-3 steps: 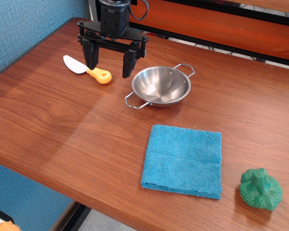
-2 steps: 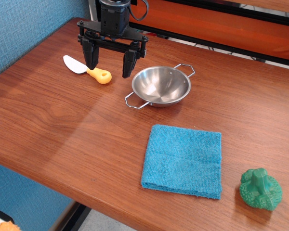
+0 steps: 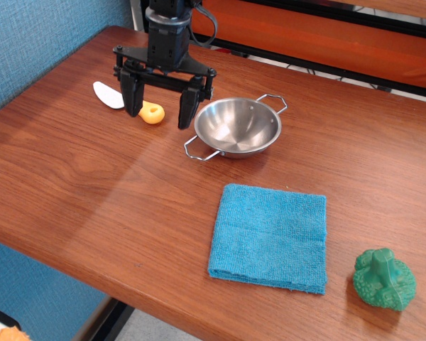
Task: Move the blue cloth to the left and below the knife.
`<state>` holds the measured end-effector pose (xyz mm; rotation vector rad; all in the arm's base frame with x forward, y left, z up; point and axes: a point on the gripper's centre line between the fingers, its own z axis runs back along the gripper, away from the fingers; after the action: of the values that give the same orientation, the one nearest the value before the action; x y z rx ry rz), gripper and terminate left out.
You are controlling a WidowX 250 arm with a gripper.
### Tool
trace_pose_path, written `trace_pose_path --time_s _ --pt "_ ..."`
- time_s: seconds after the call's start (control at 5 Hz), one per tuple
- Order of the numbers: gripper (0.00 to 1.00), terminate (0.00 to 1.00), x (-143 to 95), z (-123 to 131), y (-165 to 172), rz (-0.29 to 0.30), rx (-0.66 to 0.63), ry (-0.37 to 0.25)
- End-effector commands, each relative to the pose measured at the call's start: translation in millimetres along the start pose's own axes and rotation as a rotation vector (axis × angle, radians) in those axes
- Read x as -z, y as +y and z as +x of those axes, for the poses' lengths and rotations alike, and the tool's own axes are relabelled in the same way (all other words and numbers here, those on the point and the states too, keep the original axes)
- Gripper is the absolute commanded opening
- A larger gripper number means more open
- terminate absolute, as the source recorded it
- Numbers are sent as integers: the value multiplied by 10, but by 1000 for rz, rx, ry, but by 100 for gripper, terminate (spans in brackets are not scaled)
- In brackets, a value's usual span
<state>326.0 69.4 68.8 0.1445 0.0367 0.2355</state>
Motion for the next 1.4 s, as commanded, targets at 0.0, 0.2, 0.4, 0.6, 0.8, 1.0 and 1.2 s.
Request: trace_pose_path --time_s 0.0,0.2,0.4,0.6,0.8,1.0,1.2 --pt "100 0 -390 -257 -276 -15 46 -108" --pt "100 0 -393 -542 -608 -17 78 -108" --pt "100 0 -352 -771 -859 -39 119 -133" --pt "100 0 -66 -826 -1154 -43 155 -101" --pt "100 0 132 -810 -1305 -75 160 -100" --pt "100 0 284 -804 -1354 -78 159 -89" --pt "100 0 347 -793 -1244 -85 136 -77"
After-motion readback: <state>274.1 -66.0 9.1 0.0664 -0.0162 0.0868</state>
